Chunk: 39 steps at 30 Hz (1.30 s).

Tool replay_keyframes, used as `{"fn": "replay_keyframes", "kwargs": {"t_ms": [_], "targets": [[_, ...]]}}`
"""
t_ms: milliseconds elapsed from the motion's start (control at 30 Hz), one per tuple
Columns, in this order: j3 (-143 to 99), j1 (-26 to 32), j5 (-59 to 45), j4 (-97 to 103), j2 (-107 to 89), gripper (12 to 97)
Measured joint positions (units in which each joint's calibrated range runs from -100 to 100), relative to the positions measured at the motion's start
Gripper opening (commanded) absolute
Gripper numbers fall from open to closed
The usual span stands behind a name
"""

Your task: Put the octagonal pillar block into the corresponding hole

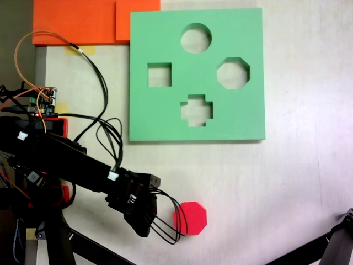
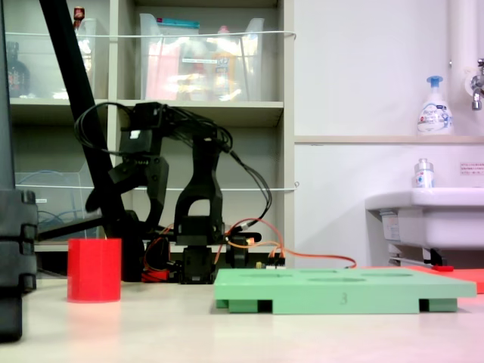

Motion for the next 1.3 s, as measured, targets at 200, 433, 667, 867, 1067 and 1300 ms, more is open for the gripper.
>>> {"fn": "replay_keyframes", "kwargs": {"t_ms": [200, 433, 667, 867, 1067, 1300], "targets": [[7.2, 1.4, 0.0, -0.3, 10.5, 82.6], [16.1, 2.1, 0.0, -0.3, 25.6, 82.6], [20.6, 2.1, 0.0, -0.2, 36.5, 82.6], [24.8, 2.1, 0.0, 0.3, 43.9, 82.5], [27.9, 2.1, 0.0, 0.8, 49.5, 82.5], [28.1, 2.1, 0.0, 0.8, 53.5, 82.4]]}}
